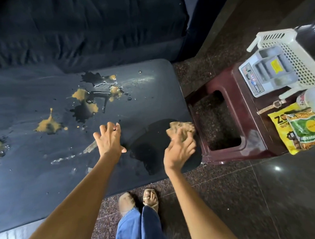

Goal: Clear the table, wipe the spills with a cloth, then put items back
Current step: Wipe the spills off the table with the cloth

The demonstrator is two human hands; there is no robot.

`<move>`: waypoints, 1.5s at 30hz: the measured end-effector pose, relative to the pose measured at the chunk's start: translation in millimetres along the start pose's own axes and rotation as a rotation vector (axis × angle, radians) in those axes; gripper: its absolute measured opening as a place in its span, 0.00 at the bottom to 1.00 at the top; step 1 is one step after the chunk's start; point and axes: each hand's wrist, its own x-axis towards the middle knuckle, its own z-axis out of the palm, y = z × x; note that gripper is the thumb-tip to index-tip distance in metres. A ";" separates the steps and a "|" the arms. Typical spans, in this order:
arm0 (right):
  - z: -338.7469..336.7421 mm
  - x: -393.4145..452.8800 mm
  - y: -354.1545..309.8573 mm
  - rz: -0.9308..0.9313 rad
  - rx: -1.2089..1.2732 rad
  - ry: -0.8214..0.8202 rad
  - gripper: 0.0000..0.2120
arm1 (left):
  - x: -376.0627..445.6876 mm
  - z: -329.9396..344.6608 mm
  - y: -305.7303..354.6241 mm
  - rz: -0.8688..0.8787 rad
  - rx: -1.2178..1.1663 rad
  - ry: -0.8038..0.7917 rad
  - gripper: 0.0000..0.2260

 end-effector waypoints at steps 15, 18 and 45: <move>1.7 31.6 23.8 0.043 0.014 0.048 0.25 | -0.3 -3.0 1.0 -0.022 -0.032 -0.016 0.41; 7.2 -7.0 -14.0 -0.017 0.079 0.003 0.30 | 2.1 -2.6 -4.1 0.010 -0.019 -0.006 0.41; 8.4 -71.2 -21.4 -0.444 -0.072 -0.053 0.32 | 1.2 -1.0 -141.9 0.267 -0.018 0.085 0.39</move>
